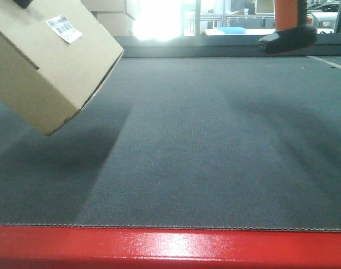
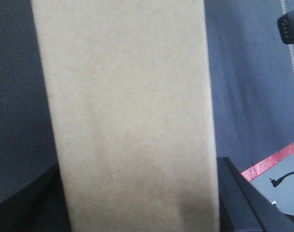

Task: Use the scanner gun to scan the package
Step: 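Lift the scanner and point it at the box's barcode label, then lower the scanner back onto the table and release it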

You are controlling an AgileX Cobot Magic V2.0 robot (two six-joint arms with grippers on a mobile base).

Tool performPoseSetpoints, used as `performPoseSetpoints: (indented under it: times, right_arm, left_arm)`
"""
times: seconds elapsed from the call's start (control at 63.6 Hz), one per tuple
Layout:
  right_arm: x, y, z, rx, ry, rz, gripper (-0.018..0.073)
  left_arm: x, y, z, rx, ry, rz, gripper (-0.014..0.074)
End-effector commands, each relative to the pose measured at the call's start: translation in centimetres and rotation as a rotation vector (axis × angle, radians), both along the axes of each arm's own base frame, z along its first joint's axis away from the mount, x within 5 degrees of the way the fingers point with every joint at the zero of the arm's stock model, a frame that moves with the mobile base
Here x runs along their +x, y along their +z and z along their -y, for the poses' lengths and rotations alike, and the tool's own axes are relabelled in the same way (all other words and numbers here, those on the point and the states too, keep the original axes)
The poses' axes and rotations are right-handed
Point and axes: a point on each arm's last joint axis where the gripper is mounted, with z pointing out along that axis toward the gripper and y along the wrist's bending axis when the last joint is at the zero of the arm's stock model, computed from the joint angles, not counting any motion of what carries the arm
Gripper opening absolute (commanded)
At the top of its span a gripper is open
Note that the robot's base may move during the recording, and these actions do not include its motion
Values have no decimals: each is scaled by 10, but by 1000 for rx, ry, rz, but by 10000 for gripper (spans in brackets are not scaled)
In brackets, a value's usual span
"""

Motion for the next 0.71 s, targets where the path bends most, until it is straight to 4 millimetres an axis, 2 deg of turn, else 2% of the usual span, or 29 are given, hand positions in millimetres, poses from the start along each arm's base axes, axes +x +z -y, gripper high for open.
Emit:
performPoseSetpoints:
  times: [0.0, 0.189, 0.33, 0.503, 0.691]
  right_arm:
    - [-10, 3, 10, 38, -81, 58, -157]
    - [-29, -33, 28, 143, -236, 115, -159]
    - [-40, -52, 22, 151, -135, 204, -159]
    - [-37, -68, 19, 112, -104, 199, -159]
    - [-30, -74, 20, 99, -129, 267, -159]
  left_arm:
    - [-2, 6, 3, -26, -4, 20, -111]
    - [-2, 5, 3, -26, -4, 18, -111]
    - [-2, 5, 3, -26, -4, 18, -111]
    - [-2, 5, 3, -26, -4, 18, -111]
    - [-2, 5, 3, -26, -4, 18, -111]
